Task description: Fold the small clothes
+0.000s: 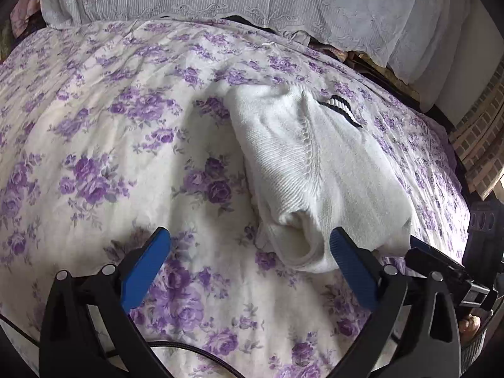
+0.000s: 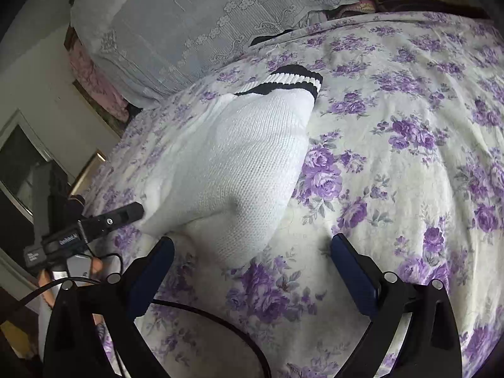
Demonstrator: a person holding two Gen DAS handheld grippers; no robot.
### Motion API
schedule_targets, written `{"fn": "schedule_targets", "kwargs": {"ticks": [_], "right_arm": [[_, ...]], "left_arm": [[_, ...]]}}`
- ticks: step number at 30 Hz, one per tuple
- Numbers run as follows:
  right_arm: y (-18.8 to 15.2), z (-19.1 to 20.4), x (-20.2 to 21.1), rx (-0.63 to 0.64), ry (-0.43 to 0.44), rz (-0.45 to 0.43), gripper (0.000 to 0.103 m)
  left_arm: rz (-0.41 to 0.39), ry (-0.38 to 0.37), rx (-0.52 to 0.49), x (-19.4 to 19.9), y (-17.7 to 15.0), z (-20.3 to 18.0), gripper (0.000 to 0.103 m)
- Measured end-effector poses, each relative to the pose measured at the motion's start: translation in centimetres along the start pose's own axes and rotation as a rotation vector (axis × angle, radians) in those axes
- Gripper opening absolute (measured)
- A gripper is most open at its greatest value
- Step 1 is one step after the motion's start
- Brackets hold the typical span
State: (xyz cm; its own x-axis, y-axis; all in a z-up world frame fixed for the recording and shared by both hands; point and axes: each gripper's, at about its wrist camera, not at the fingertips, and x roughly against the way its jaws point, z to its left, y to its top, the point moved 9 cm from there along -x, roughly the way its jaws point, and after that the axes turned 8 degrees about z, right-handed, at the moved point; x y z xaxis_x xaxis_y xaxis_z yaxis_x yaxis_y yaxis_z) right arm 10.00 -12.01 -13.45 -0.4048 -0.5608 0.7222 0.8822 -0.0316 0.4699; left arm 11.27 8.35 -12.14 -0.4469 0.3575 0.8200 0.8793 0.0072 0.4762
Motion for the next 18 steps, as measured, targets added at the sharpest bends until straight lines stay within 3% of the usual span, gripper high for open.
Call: {"fn": "schedule_targets", "kwargs": {"ticks": [4, 10, 14, 17, 18], "right_arm": [[-0.2, -0.3, 1.2, -0.051, 0.121, -0.034, 0.100], [0.4, -0.6, 1.6, -0.087, 0.160, -0.050, 0.100], [1.1, -1.6, 2.2, -0.143, 0.223, -0.074, 0.100], [1.7, -2.4, 2.2, -0.170, 0.247, -0.073, 0.100], [2.0, -2.6, 2.0, -0.181, 0.247, -0.065, 0.100]], "left_arm": [[0.051, -0.048, 0.003, -0.6, -0.2, -0.3, 0.098], [0.050, -0.248, 0.071, 0.0, 3.4, -1.3, 0.098], [0.163, -0.312, 0.145, -3.8, 4.2, -0.8, 0.098], [0.153, -0.334, 0.130, -4.4, 4.4, -1.4, 0.098], [0.158, -0.374, 0.115, -4.3, 4.5, -2.1, 0.098]]}}
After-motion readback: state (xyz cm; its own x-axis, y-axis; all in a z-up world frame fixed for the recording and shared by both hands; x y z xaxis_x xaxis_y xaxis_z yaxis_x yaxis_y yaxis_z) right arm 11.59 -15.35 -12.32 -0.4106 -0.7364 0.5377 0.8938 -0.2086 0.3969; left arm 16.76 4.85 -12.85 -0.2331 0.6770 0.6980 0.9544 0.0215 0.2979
